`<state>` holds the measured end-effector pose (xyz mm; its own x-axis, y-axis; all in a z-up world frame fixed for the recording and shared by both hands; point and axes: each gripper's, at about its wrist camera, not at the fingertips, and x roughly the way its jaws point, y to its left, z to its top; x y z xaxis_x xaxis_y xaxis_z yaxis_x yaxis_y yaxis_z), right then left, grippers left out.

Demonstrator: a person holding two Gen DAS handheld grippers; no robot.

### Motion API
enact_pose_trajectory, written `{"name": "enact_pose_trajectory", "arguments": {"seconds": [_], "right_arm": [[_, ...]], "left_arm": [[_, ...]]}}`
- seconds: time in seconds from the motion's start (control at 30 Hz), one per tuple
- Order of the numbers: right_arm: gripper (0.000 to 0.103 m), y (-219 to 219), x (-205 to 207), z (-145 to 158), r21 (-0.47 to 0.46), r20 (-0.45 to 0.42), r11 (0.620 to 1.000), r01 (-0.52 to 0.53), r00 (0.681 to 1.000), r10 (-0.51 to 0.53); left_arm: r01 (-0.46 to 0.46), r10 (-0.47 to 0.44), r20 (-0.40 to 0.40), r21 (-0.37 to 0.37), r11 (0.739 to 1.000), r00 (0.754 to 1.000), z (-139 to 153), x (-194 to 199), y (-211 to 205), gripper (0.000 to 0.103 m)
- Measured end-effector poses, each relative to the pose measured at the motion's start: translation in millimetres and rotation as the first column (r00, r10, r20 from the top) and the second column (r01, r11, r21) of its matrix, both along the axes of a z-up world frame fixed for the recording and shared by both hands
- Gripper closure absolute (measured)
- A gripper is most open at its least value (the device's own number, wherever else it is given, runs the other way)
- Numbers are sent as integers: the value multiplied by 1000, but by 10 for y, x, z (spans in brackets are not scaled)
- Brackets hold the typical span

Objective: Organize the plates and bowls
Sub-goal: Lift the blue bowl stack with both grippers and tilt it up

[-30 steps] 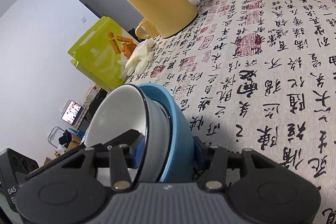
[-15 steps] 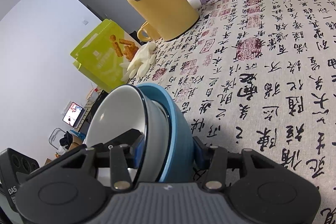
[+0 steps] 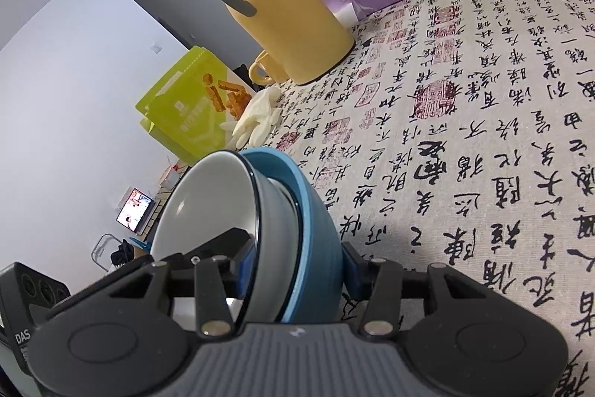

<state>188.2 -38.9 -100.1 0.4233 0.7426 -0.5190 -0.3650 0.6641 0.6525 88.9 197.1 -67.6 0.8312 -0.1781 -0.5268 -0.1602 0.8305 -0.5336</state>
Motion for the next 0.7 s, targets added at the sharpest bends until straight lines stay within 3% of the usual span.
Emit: {"name": "enact_pose_trajectory", "arguments": {"seconds": [0.7], "right_arm": [[57,-312,-175,131,33,27,999,35,999,-36]], "left_arm": [[25,-25,26,26,999,999,193,-97,-310,50]]}}
